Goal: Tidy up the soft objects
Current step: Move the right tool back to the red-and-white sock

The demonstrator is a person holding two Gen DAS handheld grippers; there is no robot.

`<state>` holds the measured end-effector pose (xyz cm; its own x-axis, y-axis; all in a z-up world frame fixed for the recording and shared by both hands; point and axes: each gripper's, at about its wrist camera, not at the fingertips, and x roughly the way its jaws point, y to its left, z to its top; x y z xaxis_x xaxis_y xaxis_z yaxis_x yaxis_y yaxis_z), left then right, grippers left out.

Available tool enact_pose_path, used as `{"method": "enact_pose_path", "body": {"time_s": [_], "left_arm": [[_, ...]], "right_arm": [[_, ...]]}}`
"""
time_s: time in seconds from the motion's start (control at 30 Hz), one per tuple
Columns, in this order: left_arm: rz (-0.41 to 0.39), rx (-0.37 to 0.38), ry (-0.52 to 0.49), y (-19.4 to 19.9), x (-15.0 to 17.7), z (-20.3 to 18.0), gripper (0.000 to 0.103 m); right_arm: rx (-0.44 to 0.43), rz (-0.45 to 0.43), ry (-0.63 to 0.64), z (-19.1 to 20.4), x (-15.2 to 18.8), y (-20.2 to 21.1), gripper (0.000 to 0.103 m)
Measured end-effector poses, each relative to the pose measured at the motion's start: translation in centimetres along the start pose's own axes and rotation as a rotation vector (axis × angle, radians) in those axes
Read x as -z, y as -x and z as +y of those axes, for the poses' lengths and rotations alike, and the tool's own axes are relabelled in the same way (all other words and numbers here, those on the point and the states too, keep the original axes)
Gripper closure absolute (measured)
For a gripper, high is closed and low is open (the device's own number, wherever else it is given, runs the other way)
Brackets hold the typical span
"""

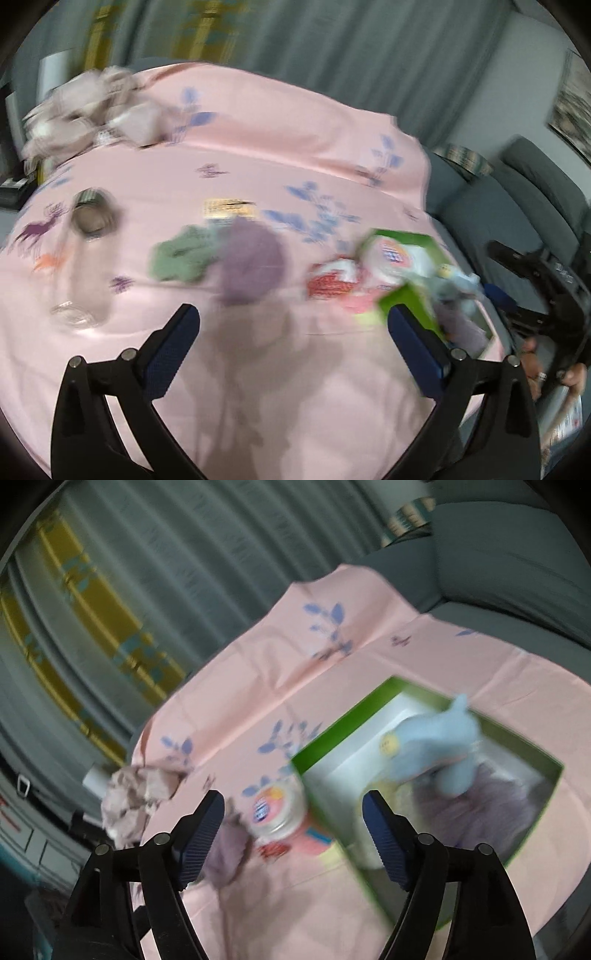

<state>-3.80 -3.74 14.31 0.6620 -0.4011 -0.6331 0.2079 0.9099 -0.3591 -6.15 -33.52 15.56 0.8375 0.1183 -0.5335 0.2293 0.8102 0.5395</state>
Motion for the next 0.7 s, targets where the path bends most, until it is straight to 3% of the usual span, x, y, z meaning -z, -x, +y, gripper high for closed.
{"method": "enact_pose_path", "body": {"time_s": [0.13,0.2,0.27,0.4,0.53,0.7], "left_arm": [[-0.005,-0.065,0.087,-0.6,1.1,4.5,0.001],[-0.010,-0.098,0.123,-1.4,1.6,6.4,0.001],[0.004,-0.149,0.166,-2.2,2.0,8.4,0.002],[0.036,-0.162,0.222,-2.9,1.9,10.2,0.002],[0.005,-0.159,0.218,-2.0,1.8,10.5,0.002],[0.016,-0.148,0.228,-2.0,1.8,10.9,0.002]], "right_arm": [[0.016,0.058,0.054,3.4,1.7,-2.3,0.024],[0.003,0.090,0.026,4.6,2.8,-4.1,0.024],[0.053,0.082,-0.006,5.1,4.0,-5.3,0.024],[0.179,0.061,0.025,6.6,6.8,-8.9,0.033],[0.239,0.088,0.010,6.6,8.1,-12.3,0.044],[0.288,0.138,0.028,6.8,8.8,-15.0,0.049]]}}
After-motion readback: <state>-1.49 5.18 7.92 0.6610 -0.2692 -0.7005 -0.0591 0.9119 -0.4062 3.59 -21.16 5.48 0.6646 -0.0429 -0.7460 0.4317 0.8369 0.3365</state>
